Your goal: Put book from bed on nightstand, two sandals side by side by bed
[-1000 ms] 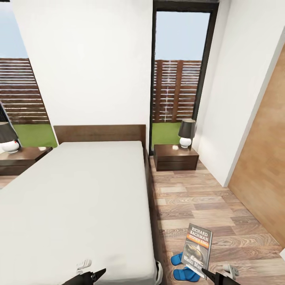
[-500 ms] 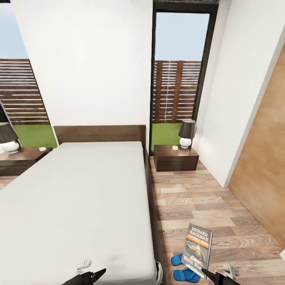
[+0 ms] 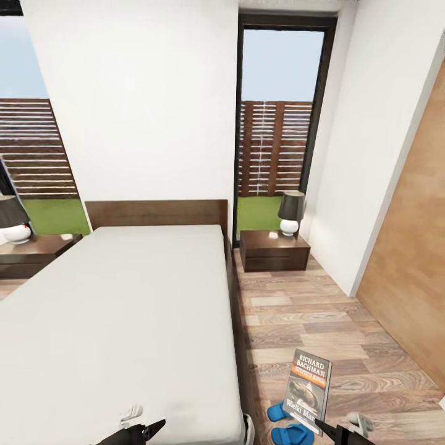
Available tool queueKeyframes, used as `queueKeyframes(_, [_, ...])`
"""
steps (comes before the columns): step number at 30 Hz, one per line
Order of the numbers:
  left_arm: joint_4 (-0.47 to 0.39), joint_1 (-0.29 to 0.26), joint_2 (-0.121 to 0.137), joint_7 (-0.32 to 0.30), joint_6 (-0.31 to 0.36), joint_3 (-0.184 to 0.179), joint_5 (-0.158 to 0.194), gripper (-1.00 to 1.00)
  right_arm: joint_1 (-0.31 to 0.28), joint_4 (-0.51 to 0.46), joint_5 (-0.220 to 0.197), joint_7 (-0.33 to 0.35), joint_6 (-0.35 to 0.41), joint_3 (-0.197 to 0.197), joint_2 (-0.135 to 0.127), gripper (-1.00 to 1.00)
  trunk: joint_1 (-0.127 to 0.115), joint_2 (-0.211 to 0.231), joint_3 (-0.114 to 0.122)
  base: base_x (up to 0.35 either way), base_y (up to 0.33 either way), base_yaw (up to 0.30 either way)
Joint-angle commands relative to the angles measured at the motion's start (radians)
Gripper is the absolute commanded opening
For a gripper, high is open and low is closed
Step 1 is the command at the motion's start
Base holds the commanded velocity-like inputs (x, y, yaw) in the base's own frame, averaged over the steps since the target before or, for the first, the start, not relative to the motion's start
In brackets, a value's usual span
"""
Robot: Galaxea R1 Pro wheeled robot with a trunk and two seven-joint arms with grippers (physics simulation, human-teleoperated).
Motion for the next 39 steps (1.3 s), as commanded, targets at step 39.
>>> queueKeyframes(39, [0.002, -0.001, 0.0, -0.002, -0.005, -0.008, 0.01, 1.0, -0.001, -0.002, 0.001, 0.011, 0.014, -0.001, 0.008, -1.0, 0.0, -0.001, 0.02, 0.0, 0.0, 0.095])
